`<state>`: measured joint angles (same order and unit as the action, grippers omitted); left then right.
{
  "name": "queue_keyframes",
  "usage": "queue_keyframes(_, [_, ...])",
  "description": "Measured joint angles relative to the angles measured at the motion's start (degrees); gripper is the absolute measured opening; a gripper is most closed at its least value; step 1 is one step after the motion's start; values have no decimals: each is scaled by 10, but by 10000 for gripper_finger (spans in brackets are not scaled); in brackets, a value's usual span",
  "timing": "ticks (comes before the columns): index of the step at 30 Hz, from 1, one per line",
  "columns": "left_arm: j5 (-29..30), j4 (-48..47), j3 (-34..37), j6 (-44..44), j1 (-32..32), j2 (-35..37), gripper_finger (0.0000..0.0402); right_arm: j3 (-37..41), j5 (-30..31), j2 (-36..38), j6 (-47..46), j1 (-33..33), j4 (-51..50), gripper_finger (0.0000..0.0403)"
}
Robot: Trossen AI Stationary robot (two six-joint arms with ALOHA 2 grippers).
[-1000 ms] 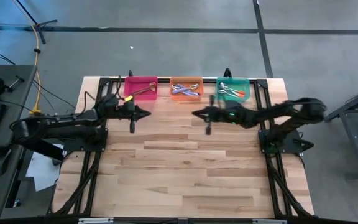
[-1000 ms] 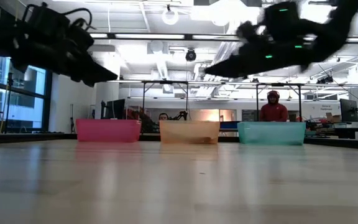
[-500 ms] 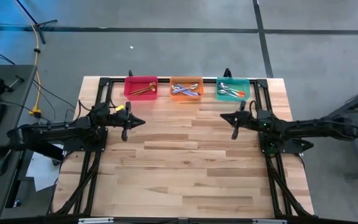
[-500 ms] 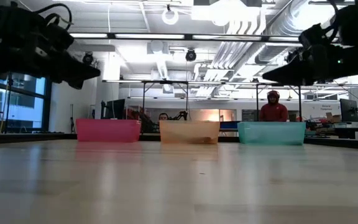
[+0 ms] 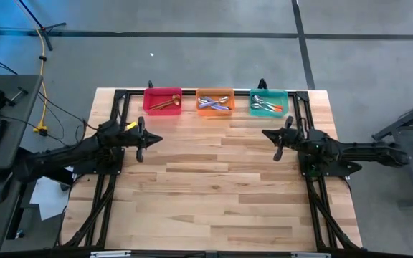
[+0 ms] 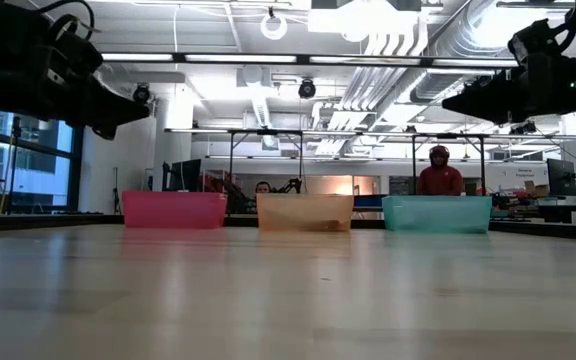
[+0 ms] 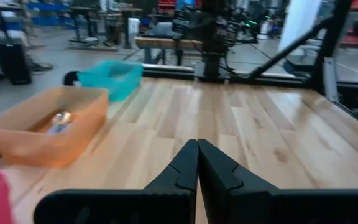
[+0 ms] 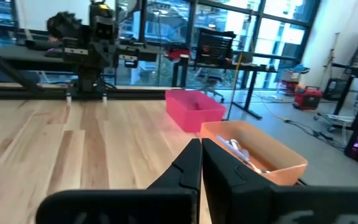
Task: Sort silverware by color (type)
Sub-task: Return to Home Position
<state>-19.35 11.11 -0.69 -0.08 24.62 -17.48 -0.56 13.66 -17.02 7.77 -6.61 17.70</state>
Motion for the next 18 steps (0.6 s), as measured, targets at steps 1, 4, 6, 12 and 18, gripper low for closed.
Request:
queue_keyframes(1, [9,-15,0,-3,0,18,0,0,9,13,0,4,-12,0])
queue_keyframes(4, [32,-57,0,-9,0,81,0,0,37,50,2,16,-47,0])
queue_keyframes(6, [44,-84,0,-21,0,125,0,0,54,72,2,22,-68,0])
queue_keyframes(12, [78,-88,0,-6,-3,173,0,0,76,145,1,22,-137,0])
queue_keyframes(18, [91,-87,0,4,-3,173,0,0,36,168,14,-5,-143,0])
